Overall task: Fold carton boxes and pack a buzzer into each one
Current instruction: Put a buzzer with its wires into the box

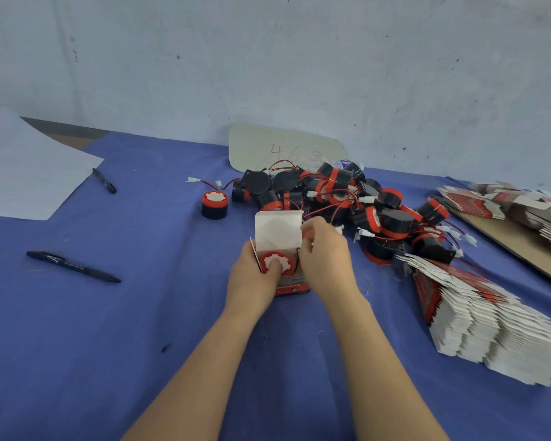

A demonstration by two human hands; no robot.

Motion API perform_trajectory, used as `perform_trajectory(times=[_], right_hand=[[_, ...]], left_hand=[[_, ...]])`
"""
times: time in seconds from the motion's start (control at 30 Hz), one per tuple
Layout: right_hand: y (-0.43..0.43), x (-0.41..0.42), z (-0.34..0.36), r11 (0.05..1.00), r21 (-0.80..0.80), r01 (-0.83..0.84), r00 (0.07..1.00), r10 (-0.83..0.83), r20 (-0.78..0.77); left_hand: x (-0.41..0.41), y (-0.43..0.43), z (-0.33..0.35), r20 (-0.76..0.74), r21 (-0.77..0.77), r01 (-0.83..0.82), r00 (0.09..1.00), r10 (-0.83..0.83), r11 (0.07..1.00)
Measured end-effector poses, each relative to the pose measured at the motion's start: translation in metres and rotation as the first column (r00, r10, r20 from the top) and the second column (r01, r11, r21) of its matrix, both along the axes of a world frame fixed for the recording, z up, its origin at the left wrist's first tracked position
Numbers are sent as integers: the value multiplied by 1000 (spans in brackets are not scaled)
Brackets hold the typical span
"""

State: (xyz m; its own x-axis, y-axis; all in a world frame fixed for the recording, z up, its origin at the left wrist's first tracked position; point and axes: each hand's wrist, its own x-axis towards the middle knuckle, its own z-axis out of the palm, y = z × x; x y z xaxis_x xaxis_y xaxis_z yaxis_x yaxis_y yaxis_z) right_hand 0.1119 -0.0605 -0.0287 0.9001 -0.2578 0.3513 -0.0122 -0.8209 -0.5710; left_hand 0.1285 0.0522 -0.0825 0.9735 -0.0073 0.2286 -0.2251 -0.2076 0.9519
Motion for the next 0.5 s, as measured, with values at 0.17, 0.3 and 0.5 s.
perform_trajectory(times=[0.17, 0.3, 0.5], right_hand=[[-1, 0, -6, 990, 100, 100, 979, -116, 171], [6, -2, -6, 990, 142, 23, 963, -59, 262], [31, -4, -12, 957, 179, -226, 916, 147, 373]], left_hand=[[0, 0, 1, -2, 15, -13, 1000, 13, 1000], [-1, 0, 0, 5, 2, 3, 1000, -3, 1000], [-2, 0, 2, -8, 8, -10, 1000, 10, 1000]])
